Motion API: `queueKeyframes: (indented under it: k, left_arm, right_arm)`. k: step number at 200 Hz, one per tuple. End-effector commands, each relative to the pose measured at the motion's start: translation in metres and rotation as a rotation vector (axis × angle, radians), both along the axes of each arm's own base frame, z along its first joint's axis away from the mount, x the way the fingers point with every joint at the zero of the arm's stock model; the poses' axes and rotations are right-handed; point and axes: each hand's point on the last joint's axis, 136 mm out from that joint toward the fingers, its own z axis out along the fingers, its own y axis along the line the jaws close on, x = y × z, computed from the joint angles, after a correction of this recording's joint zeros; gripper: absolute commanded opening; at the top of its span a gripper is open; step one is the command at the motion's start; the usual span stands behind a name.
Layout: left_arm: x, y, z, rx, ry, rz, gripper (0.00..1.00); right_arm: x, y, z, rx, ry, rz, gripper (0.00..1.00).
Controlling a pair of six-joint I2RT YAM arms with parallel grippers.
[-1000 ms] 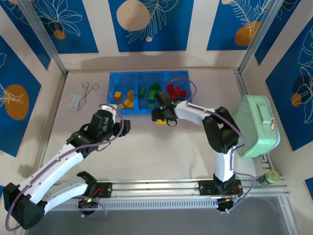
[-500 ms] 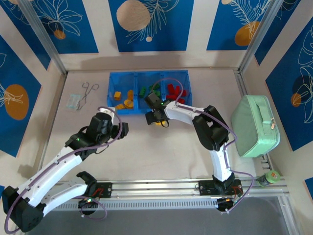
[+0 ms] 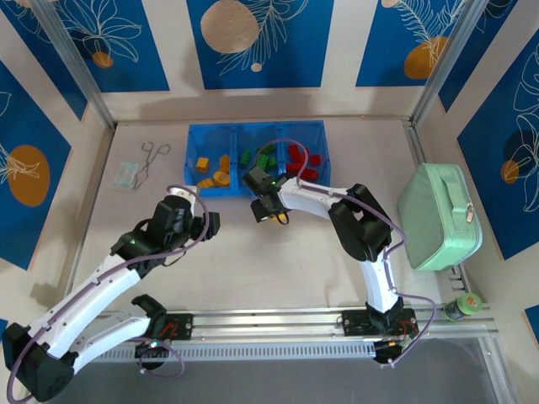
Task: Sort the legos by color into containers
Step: Pick up the lego from the center of the table.
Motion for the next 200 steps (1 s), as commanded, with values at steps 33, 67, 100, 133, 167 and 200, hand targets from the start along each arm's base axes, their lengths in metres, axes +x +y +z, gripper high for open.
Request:
queueKeyframes:
  k: [33, 67, 100, 133, 167, 200]
  left_arm:
    - [-0.001, 0.004, -0.005, 0.011, 0.002, 0.014, 0.74]
    - [-0.001, 0.005, -0.004, 0.012, 0.0, 0.016, 0.74]
    - [-0.003, 0.008, 0.003, 0.015, -0.015, 0.021, 0.74]
    - [-0.006, 0.012, 0.007, 0.021, -0.024, 0.025, 0.74]
    - [-0.012, 0.019, 0.012, 0.022, -0.031, 0.033, 0.74]
    - [-0.022, 0.026, 0.013, 0.01, -0.032, 0.046, 0.73]
  right_arm:
    - [-0.016, -0.02, -0.005, -0.095, 0.046, 0.0, 0.49]
    - [-0.015, -0.015, -0.002, -0.082, 0.049, 0.005, 0.34]
    - [-0.018, -0.009, 0.006, -0.068, 0.047, 0.014, 0.28]
    - [-0.017, 0.003, 0.027, -0.015, 0.034, 0.007, 0.22]
    - [-0.016, 0.026, 0.049, 0.051, 0.011, 0.024, 0.18]
    - [-0.002, 0.056, 0.08, 0.154, -0.031, 0.028, 0.18]
